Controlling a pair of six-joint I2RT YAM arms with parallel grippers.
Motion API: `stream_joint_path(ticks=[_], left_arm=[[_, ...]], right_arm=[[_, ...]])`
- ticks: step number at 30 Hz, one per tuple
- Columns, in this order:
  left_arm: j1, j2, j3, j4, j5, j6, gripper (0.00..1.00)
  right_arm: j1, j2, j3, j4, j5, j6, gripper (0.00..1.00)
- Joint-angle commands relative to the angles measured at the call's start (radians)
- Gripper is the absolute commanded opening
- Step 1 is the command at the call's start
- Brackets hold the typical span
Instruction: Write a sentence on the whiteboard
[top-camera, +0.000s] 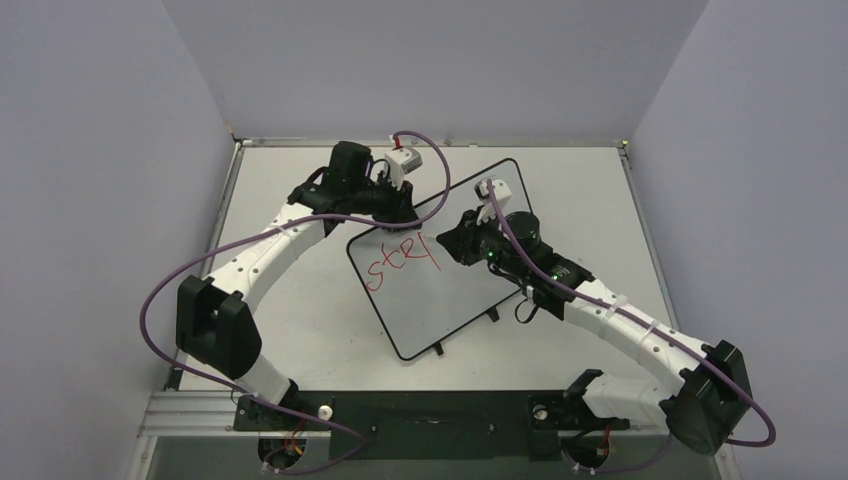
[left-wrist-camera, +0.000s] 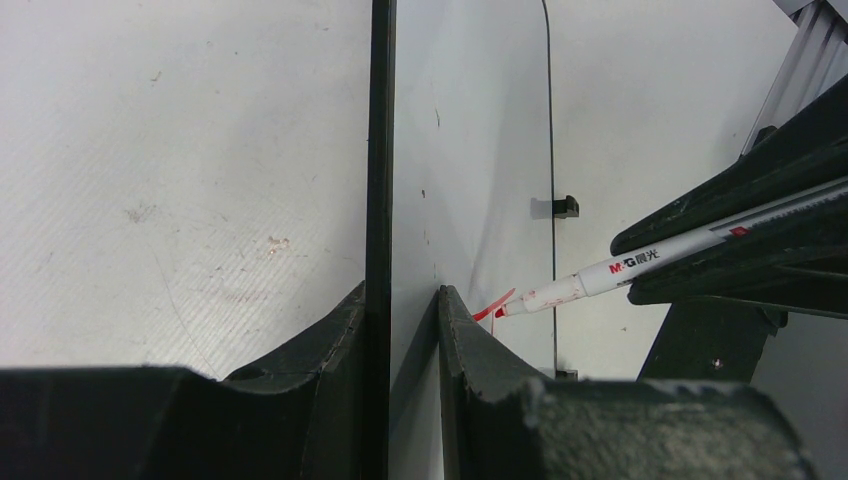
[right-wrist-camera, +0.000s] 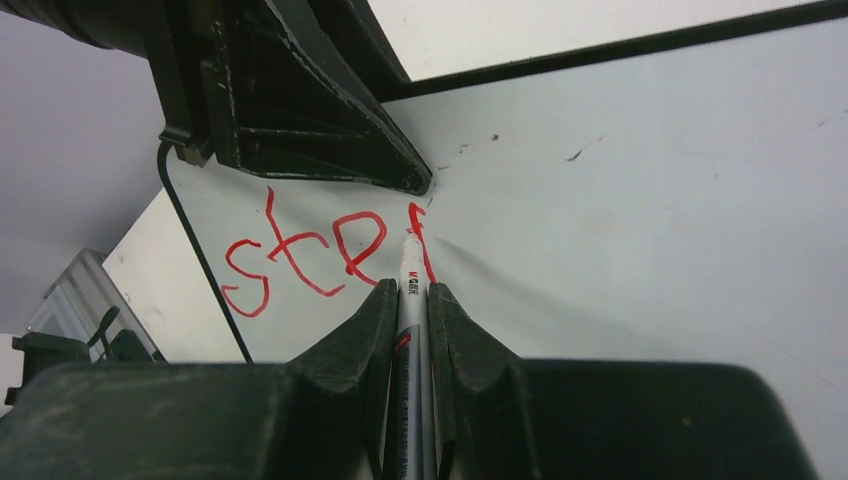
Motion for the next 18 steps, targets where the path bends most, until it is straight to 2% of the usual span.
stream_joint_path(ticks=[1, 18], left_arm=[[0.005, -0.025, 0.017, 0.097, -0.103, 0.1, 0.0], [0.005, -0.032, 0.015, 0.095, -0.104, 0.102, 0.0]], right_arm=[[0.006, 0.013, 0.058, 0.091, -0.008, 0.006, 0.0], [0.006, 0.073, 0.069, 0.125, -0.004, 0.007, 0.0]])
